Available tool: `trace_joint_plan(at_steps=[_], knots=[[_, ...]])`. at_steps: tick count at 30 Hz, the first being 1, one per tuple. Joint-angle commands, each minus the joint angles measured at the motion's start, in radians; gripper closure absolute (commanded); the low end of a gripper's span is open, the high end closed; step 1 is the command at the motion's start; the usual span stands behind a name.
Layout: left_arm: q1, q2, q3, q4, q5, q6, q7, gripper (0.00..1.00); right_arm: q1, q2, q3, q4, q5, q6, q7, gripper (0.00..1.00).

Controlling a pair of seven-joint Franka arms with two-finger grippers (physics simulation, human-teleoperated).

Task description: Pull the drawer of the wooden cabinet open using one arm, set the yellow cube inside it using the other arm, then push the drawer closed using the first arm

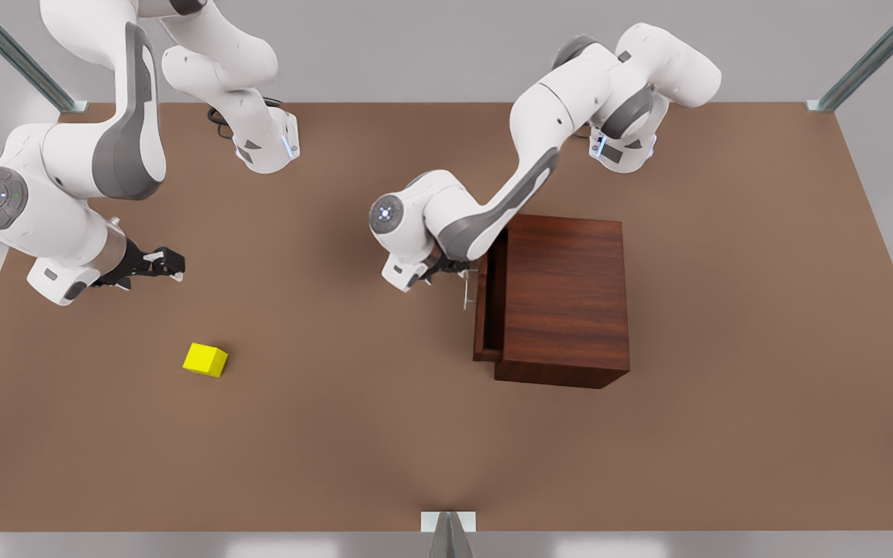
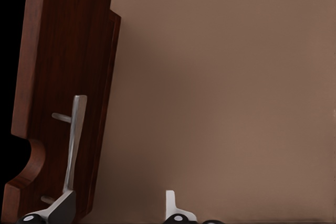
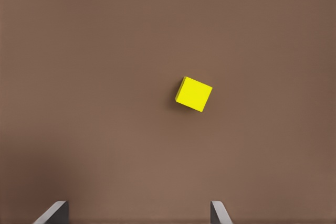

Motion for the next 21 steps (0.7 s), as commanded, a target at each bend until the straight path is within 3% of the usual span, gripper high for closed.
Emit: trace_joint_plan(at_steps=[1,6,21], knots=[[-0.006,0.002,0.003,0.008,-0.006,0.008,-0.052,0.13,0.0,0.0,0.0,0.0,0.001,0.0,-0.017,0.0],[-0.004,-0.004,0.021,0.007,0.004,-0.074,-0.002,0.13,0.0,0.007,0.0,0.0,0.002,0.006,-0.015,0.0],[-0.009,0.023,0.043,0.005,0.004,-0.014,-0.002,0.13,0.0,0.015,0.0,0.0,0.001,0.007,-0.017,0.0]])
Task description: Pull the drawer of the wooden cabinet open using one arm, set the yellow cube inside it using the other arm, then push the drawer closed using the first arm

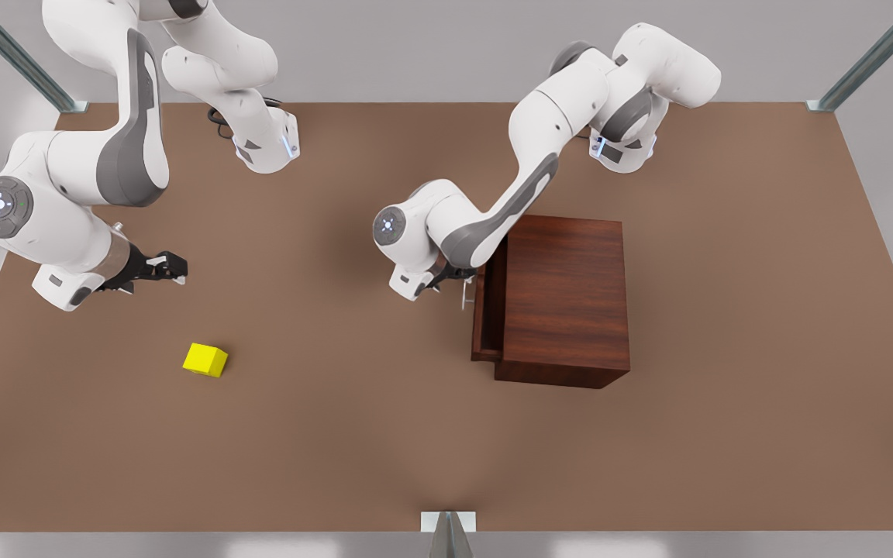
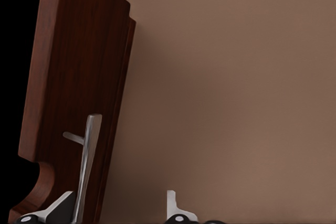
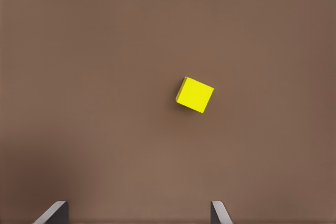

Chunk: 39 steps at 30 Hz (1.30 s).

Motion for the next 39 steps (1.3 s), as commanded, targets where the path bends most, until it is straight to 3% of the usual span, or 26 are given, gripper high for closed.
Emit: trace_joint_plan(at_steps=[1,29,39], knots=[[-0.002,0.0,-0.003,0.002,-0.001,0.006,0.0,0.13,0.0,-0.001,0.0,0.0,0.001,0.0,-0.006,0.0],[-0.002,0.001,-0.003,0.052,-0.012,0.027,-0.063,0.13,0.0,0.007,0.0,0.0,0.0,0.005,-0.007,0.0],[0.001,-0.003,0.035,0.052,-0.003,-0.016,0.103,0.13,0.0,0.007,0.0,0.0,0.001,0.006,-0.013,0.0]])
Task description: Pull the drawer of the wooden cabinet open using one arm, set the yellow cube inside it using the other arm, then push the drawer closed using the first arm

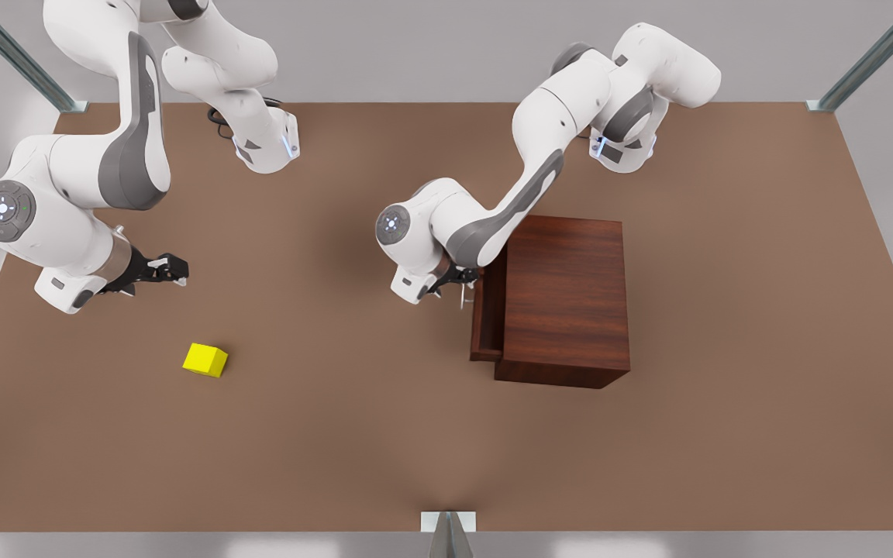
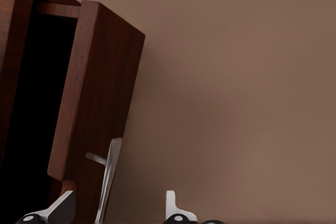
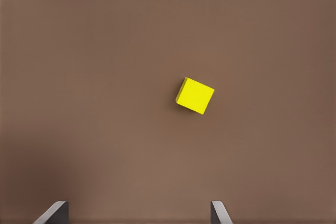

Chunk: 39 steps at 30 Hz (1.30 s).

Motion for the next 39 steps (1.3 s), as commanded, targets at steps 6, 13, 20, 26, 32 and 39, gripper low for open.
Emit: trace_joint_plan(at_steps=[6,13,20,26,32,39], knots=[[-0.002,0.005,-0.001,-0.001,-0.002,0.017,0.081,0.13,0.0,0.004,-0.002,0.0,0.001,0.001,-0.005,0.0],[-0.005,0.017,-0.002,-0.003,-0.003,0.05,0.078,0.13,-0.002,0.004,-0.002,0.0,0.001,0.001,-0.012,0.0],[-0.019,0.021,-0.002,-0.001,-0.005,0.055,0.056,0.13,-0.003,0.005,-0.002,0.0,0.0,0.001,-0.012,0.0],[-0.039,0.021,-0.019,0.0,-0.005,0.055,0.03,0.12,-0.008,0.004,-0.002,0.0,0.0,0.001,-0.02,0.0],[-0.028,-0.041,-0.016,0.059,-0.037,-0.078,0.038,0.07,-0.008,0.01,-0.002,0.0,0.0,0.002,-0.02,0.0],[0.55,-0.397,-0.018,0.139,-0.236,-0.548,0.499,0.0,0.002,0.036,0.0,0.019,0.0,0.002,-0.026,0.0]])
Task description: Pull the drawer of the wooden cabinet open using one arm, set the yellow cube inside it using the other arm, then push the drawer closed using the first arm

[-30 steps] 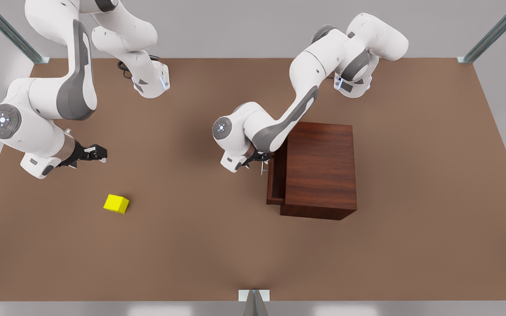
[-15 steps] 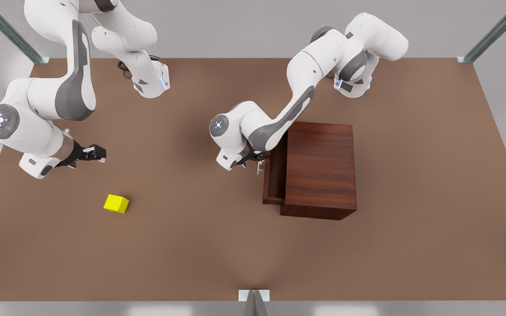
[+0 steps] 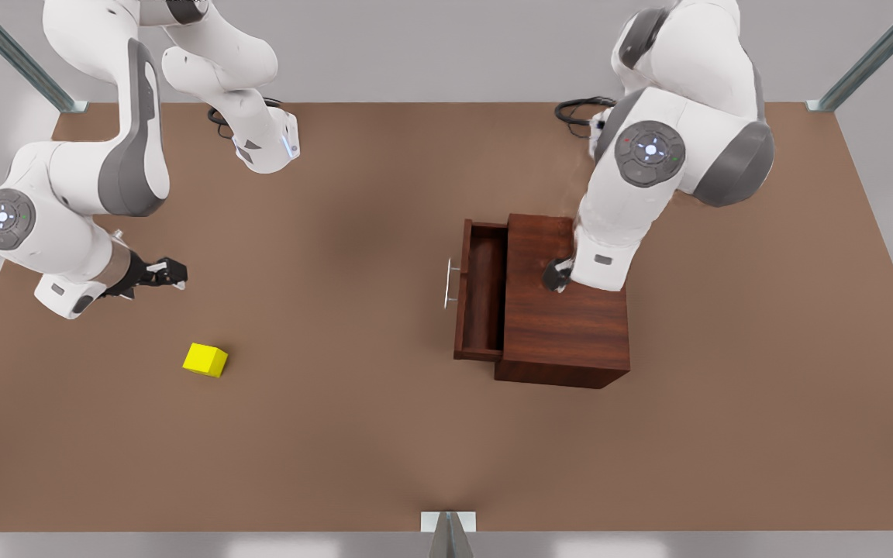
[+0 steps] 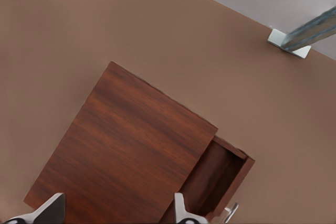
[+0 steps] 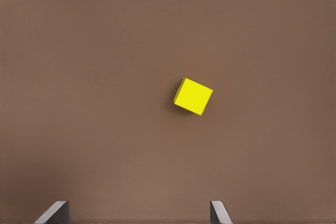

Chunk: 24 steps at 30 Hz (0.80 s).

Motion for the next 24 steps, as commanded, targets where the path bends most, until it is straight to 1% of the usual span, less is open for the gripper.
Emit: trace_joint_plan(at_steps=[1,2,3,4,5,7,8,9,12,13,16,18,23,24], knots=[[0.14,-0.028,-0.004,0.0,-0.04,-0.286,0.49,0.0,0.015,0.028,0.005,0.013,0.001,0.002,-0.01,0.0],[0.272,-0.129,-0.02,-0.142,-0.056,-0.205,0.676,0.0,0.051,0.059,0.007,0.036,0.019,0.002,0.025,0.0],[0.287,-0.281,-0.02,-0.441,-0.023,-0.03,0.803,0.0,0.087,0.114,0.008,0.05,0.059,0.037,0.135,0.0],[0.298,-0.302,-0.02,-0.481,-0.02,-0.044,0.806,0.0,0.118,0.16,0.008,0.05,0.075,0.097,0.252,0.0],[0.311,-0.293,-0.02,-0.48,-0.014,-0.084,0.802,0.0,0.143,0.2,0.008,0.054,0.108,0.154,0.35,0.0],[0.306,-0.289,-0.026,-0.489,-0.019,-0.055,0.797,0.0,0.163,0.276,0.008,0.132,0.107,0.163,0.566,0.0],[0.318,-0.315,-0.05,-0.558,-0.026,0.002,0.797,0.0,0.161,0.319,0.008,0.151,0.117,0.166,0.632,0.0],[0.32,-0.321,-0.052,-0.586,-0.032,0.022,0.796,0.0,0.163,0.344,0.008,0.158,0.127,0.181,0.683,0.0],[0.32,-0.313,-0.052,-0.586,-0.042,0.011,0.797,0.0,0.149,0.41,0.007,0.109,0.156,0.313,0.686,0.0],[0.32,-0.313,-0.052,-0.586,-0.045,0.011,0.799,0.0,0.131,0.413,0.005,0.091,0.153,0.33,0.668,0.0],[0.318,-0.313,-0.054,-0.586,-0.051,0.01,0.799,0.0,0.028,0.422,0.004,0.091,0.153,0.31,0.396,0.0],[0.318,-0.313,-0.054,-0.586,-0.051,0.011,0.799,0.0,-0.024,0.419,0.004,0.091,0.156,0.303,0.301,0.0],[0.318,-0.309,-0.054,-0.586,-0.051,0.016,0.799,0.0,-0.096,0.428,-0.001,0.083,0.137,0.286,0.195,0.0],[0.318,-0.309,-0.054,-0.586,-0.052,0.014,0.799,0.0,-0.115,0.405,-0.003,0.017,0.107,0.298,0.194,0.0]])
